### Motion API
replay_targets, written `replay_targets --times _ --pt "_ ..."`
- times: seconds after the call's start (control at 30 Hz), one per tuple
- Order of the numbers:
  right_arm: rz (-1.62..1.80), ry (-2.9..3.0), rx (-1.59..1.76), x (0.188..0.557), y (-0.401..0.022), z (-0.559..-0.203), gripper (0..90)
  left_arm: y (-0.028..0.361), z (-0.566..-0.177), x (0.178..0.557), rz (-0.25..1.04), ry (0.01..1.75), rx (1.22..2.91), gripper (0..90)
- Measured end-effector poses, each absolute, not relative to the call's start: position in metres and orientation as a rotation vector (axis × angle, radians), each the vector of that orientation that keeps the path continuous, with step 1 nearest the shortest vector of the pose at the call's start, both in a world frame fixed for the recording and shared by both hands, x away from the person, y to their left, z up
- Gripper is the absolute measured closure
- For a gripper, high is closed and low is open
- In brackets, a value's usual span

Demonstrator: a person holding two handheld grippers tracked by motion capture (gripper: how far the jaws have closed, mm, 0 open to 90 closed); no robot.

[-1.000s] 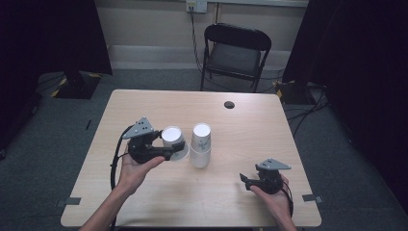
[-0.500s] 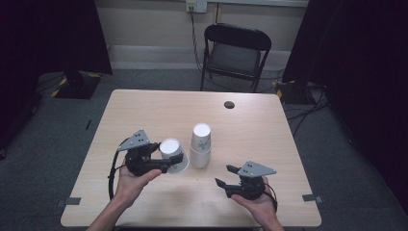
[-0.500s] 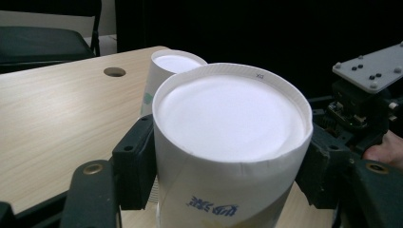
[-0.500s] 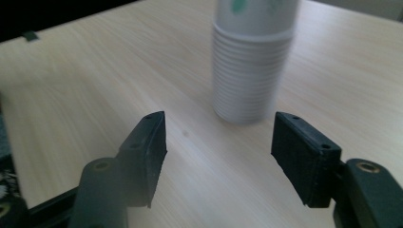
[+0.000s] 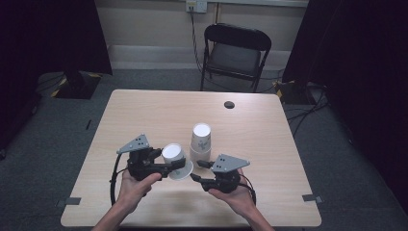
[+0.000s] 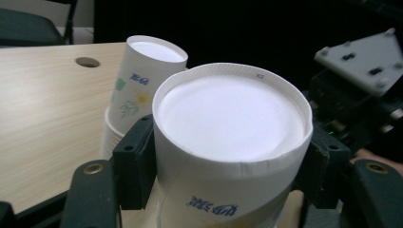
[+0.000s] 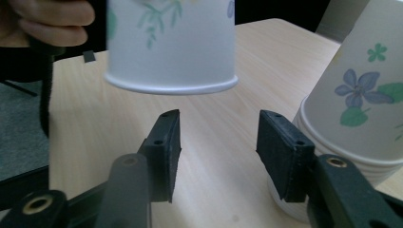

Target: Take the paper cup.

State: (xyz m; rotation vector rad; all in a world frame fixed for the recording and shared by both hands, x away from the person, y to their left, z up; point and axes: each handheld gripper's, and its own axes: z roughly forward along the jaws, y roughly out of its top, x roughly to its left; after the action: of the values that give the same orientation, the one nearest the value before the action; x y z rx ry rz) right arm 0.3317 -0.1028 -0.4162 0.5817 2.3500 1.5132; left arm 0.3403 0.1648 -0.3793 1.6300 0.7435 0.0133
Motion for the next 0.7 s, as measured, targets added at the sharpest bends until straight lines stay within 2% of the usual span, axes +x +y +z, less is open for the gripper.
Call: replay_targets --times 0.4,0.7 --pt "1.581 2.209 0.511 0.3284 -0.0976 -0.4203 55.9 0.1649 -0.3855 0.3450 -0.168 0.806 1.526 33.7" --pt "1.616 2.099 0.458 0.3225 -0.0973 -0.4169 62.1 0.1579 -0.3879 0.3435 -0.236 0.821 1.514 33.8"
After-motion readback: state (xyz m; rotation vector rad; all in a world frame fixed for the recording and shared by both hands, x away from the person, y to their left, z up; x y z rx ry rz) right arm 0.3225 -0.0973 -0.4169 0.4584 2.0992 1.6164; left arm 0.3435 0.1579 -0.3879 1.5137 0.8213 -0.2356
